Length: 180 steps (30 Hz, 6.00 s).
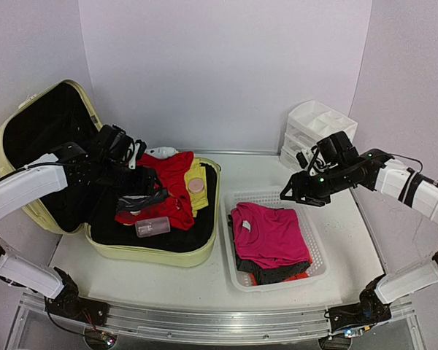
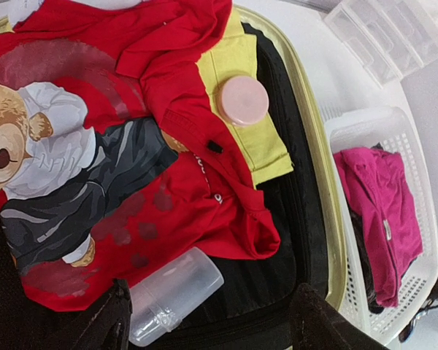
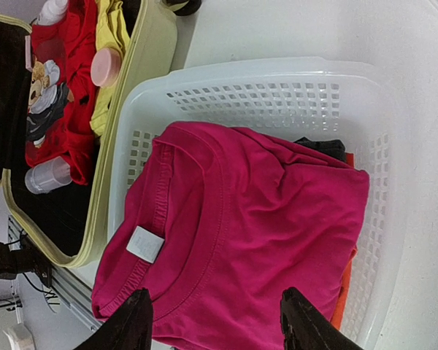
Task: Open, take out, and arrange the luggage
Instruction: Adjust the storage box at the corner of the board.
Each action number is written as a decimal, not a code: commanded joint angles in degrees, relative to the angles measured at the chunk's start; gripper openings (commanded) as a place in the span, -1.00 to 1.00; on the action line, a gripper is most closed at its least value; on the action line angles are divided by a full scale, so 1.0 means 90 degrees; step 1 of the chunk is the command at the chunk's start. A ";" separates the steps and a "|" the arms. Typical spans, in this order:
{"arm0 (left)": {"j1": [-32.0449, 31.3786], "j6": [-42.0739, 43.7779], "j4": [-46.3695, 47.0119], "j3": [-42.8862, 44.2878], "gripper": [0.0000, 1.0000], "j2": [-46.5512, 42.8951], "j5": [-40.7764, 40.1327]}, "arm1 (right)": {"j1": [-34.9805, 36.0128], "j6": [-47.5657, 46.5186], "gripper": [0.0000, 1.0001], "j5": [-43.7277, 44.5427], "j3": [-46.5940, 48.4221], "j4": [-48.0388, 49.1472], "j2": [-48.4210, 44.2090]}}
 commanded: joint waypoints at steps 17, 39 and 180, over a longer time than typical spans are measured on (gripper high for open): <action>0.0748 0.0046 -0.0911 0.0236 0.62 0.0042 -0.1346 | -0.0002 0.0042 0.24 -0.0325 0.0475 0.0454 0.0299; 0.0865 0.0222 -0.0908 0.0214 0.61 -0.0022 -0.1691 | 0.0005 0.0125 0.37 0.0880 0.0396 0.0452 0.0041; 0.0871 0.0577 0.1586 -0.1025 0.69 -0.0807 -0.1773 | -0.1153 -0.3526 0.19 0.6019 0.5616 0.0260 0.4320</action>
